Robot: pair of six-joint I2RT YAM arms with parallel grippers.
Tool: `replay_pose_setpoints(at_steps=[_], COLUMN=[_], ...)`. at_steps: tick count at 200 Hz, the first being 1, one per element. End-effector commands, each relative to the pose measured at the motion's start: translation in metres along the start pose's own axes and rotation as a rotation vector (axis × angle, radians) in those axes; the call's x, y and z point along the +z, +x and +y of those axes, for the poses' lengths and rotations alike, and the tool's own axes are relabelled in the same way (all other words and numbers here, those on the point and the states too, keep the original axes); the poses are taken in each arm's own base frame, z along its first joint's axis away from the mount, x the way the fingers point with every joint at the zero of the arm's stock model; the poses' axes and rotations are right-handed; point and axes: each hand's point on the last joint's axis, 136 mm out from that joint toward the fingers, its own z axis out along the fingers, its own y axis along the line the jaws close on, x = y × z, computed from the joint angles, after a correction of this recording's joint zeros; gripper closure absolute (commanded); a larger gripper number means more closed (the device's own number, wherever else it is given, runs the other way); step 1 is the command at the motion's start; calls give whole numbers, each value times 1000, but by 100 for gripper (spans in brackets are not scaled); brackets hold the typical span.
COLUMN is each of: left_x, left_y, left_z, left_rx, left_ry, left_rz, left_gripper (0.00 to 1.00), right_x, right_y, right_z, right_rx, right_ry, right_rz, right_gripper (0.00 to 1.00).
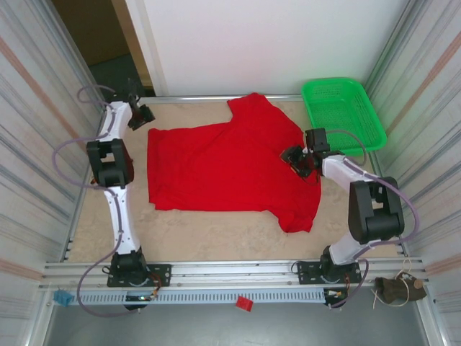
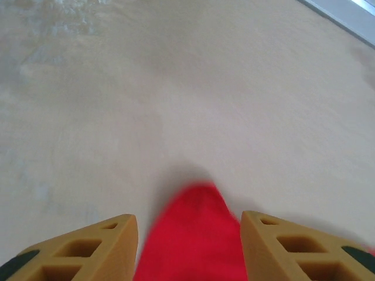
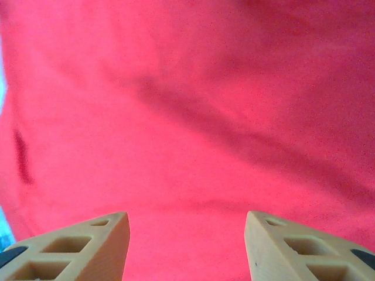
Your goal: Fold the inside-out t-shirt
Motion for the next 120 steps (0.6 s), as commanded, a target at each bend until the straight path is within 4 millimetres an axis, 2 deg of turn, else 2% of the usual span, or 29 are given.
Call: replay_pose_setpoints(at_steps=[1, 14, 28, 51, 69, 90, 104, 120], left_x=[-110, -131, -141, -147, -140, -125, -116, -108], left_y=[13, 53, 103, 182, 228, 252, 254, 252], left_z=[-47, -47, -43, -26, -13, 6, 16, 14], left_rx=[117, 120, 128, 105, 87, 73, 79, 105], left_ry=[146, 178, 208, 213, 193, 128, 80, 79], left_rz=[-136, -127, -89, -43, -28, -25, -23, -13], left_gripper=[47, 45, 44, 43, 41, 41, 42, 44], right_x=[-41, -59, -76, -100, -114, -120, -120, -120], right_y=[10, 18, 31, 54, 69, 84, 92, 97], right_z=[17, 11, -2, -28, -41, -53, -60, -66], right_rx=[-140, -150, -160, -159, -145, -144, -149, -151], right_ry=[-15, 2, 34, 78, 76, 93, 117, 136], right_rz=[-22, -44, -56, -73, -91, -88, -84, -85], right_gripper=[46, 44, 42, 38, 36, 36, 36, 36])
